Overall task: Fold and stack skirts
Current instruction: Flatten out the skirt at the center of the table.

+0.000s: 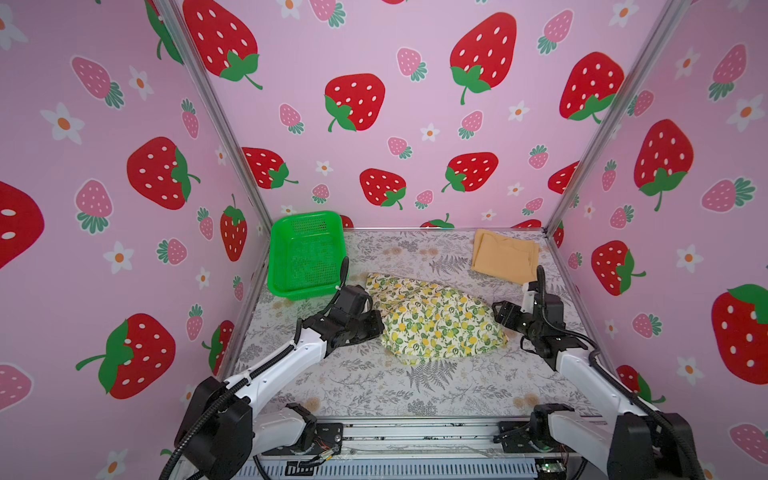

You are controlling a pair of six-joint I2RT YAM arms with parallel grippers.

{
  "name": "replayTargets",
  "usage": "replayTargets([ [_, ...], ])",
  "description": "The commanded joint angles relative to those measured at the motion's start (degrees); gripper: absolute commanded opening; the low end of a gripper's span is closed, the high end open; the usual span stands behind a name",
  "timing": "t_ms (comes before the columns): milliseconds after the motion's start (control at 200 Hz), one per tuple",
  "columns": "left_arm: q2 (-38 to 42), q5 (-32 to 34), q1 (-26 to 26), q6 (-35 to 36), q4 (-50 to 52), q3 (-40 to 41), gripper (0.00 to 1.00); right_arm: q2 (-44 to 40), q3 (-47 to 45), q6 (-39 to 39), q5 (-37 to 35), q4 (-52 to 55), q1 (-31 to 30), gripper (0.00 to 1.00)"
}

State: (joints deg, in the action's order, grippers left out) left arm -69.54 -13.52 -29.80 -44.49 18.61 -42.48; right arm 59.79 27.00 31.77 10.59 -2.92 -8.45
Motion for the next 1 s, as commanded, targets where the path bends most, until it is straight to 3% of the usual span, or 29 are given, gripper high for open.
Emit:
replayTargets([
  [0, 2.11, 0.17, -0.21, -2.49, -1.02, 2.88, 0.00, -1.60, 2.30, 0.56, -1.23, -1.11, 0.31, 1.00],
  [455, 10.04, 5.33, -3.17, -8.91, 3.89, 12.42, 0.00, 21.39, 13.13, 2.33, 4.45, -8.75, -1.31, 1.00],
  [475, 10.43, 6.10, -3.50, -9.21, 3.94, 12.94, 0.04, 22.15, 13.30, 2.22, 4.52, -8.84, -1.68, 1.00],
  [500, 10.81, 7.34, -3.75, -9.65, 4.13, 13.51, 0.17, 23.02, 13.57, 2.18, 4.53, -8.86, -2.19, 1.00],
  [535, 11.27, 7.99, -4.06, -9.90, 4.54, 13.99, 0.28, 24.15, 13.85, 2.07, 4.41, -9.07, -2.81, 1.00],
  [600, 12.08, 9.20, -4.29, -9.94, 6.54, 13.65, 0.40, 25.77, 14.29, 2.13, 4.57, -9.51, -3.90, 1.00],
  [715, 15.28, 12.60, -4.38, -9.74, 10.99, 10.12, 0.53, 28.18, 14.98, 3.01, 6.01, -10.70, -5.76, 1.00],
  [816, 16.95, 16.80, -4.14, -8.72, 10.96, 5.65, 0.85, 29.64, 15.61, 3.64, 6.26, -10.84, -7.89, 1.00],
  [996, 7.12, 17.00, -3.16, -4.29, 6.70, -5.14, 0.90, 30.45, 15.45, 4.35, 6.22, -10.47, -9.71, 1.00],
])
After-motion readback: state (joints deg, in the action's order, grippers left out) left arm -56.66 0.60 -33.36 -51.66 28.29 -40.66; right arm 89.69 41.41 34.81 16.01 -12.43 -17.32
